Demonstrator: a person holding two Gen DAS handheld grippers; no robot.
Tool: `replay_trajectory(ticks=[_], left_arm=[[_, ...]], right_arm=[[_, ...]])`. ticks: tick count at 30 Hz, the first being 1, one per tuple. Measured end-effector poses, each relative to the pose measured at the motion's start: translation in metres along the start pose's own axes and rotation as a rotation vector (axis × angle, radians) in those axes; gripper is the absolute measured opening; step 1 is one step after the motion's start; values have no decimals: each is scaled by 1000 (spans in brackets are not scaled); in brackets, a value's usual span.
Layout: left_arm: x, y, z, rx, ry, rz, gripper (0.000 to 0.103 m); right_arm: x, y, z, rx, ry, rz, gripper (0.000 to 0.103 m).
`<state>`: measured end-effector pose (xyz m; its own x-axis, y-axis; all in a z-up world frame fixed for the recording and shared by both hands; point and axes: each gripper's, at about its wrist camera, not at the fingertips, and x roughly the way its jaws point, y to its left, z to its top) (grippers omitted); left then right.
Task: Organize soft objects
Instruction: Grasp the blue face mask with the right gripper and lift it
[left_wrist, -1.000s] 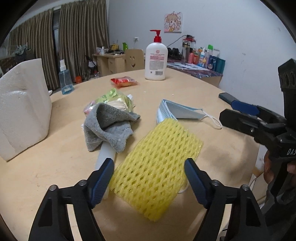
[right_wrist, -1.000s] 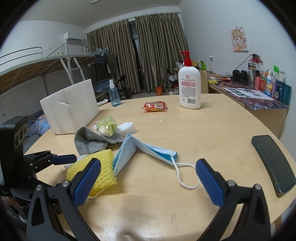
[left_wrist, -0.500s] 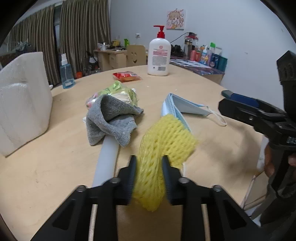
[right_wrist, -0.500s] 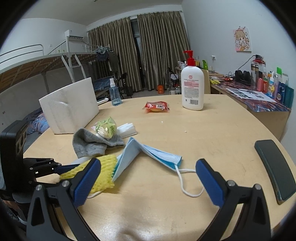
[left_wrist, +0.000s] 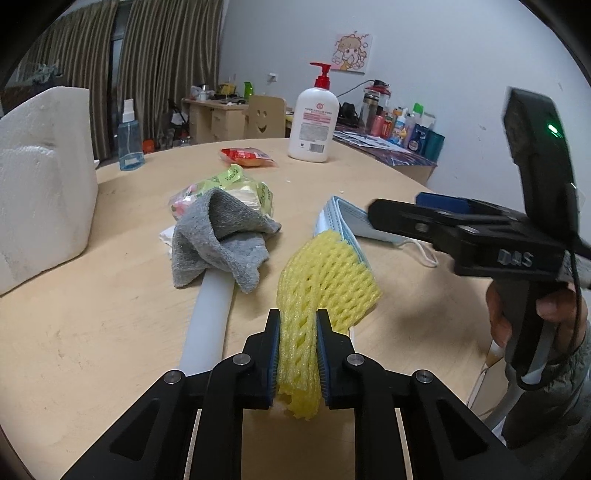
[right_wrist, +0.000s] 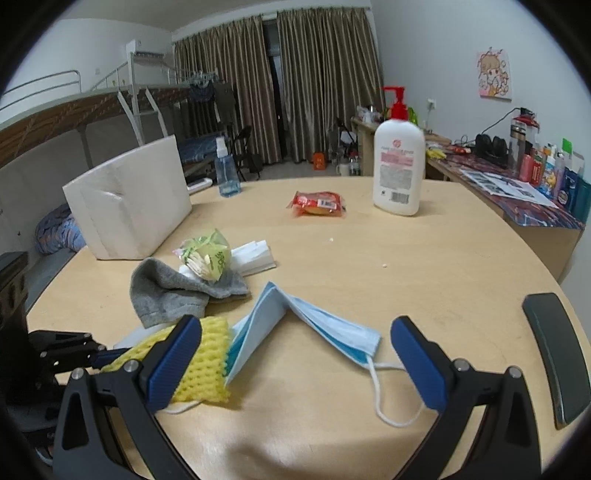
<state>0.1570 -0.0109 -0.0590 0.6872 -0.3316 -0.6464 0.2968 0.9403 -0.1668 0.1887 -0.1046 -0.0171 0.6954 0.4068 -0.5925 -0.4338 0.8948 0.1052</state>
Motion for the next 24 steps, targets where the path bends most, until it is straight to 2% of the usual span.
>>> replay_trajectory(ticks=[10, 11, 14, 15, 20, 21, 24], left_arm=[[-1, 3, -1, -6, -8, -2, 19], [-1, 4, -2, -6, -8, -4, 19], [-1, 4, -1, -6, -7, -8, 19], [-2, 4, -2, -4, -9, -9, 19], [-3, 3, -2, -2, -14, -12, 19], [-3, 3, -2, -1, -14, -12, 19], [-4, 3, -1, -1, -17, -12, 19]], right_arm=[[24, 11, 9, -30, 74, -34, 102], [25, 12, 9, -36, 79, -34, 99], [31, 12, 10, -55, 111, -37, 69], [34, 12, 9, -59, 122, -39, 66], [41, 11, 4, -65, 155, -53, 65], [41, 10, 3, -64, 159, -52, 57], [45, 8, 1, -61, 183, -47, 46]])
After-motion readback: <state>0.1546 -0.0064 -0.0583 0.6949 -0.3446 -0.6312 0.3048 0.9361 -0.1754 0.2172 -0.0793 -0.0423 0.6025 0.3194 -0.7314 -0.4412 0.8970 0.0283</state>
